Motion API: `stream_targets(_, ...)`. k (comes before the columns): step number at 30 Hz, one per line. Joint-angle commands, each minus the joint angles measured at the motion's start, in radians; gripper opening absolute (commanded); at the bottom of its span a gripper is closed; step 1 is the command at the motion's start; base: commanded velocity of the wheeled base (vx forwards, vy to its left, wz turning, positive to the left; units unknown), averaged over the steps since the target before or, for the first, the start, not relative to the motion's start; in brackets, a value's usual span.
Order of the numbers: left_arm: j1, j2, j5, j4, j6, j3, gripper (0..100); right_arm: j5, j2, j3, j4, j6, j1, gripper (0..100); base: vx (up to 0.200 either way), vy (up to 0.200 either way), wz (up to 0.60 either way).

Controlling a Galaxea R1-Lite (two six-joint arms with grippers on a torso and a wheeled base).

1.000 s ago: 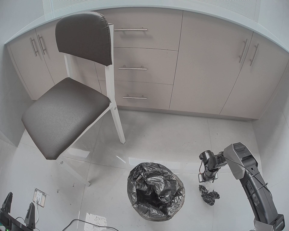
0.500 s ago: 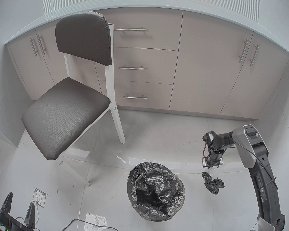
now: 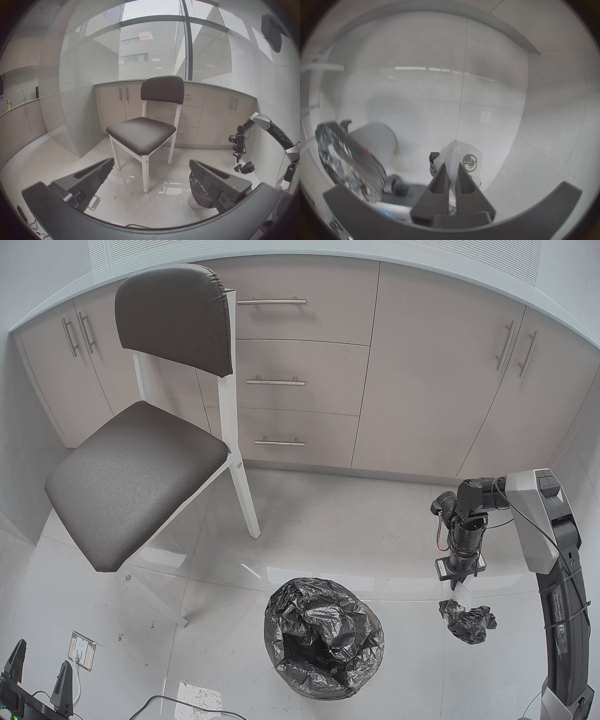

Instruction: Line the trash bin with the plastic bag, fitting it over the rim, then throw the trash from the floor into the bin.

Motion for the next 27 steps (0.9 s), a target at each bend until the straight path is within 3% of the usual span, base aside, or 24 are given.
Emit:
stream_targets(1,0.0,-0.01,0.0,0.0,-0.001,0.015,100,0.001,-0.013,0.0,0.161,-0.067,0.042,0,0.0,0.0,0.0)
stream_targets(8,0.0,-0.01,0.0,0.0,-0.001,0.015,100,0.065,-0.097,0.0,0.222,-0.097,0.103,0,0.0,0.0,0.0)
stream_targets(15,0.0,-0.01,0.0,0.0,-0.001,0.015,100,0.072,-0.161,0.0,0.204,-0.09,0.183,0,0.0,0.0,0.0)
stream_targets(27,0.0,-0.01,0.0,0.0,-0.001,0.015,100,0.096,-0.201,0.0,0.033,0.068,0.309,0,0.0,0.0,0.0)
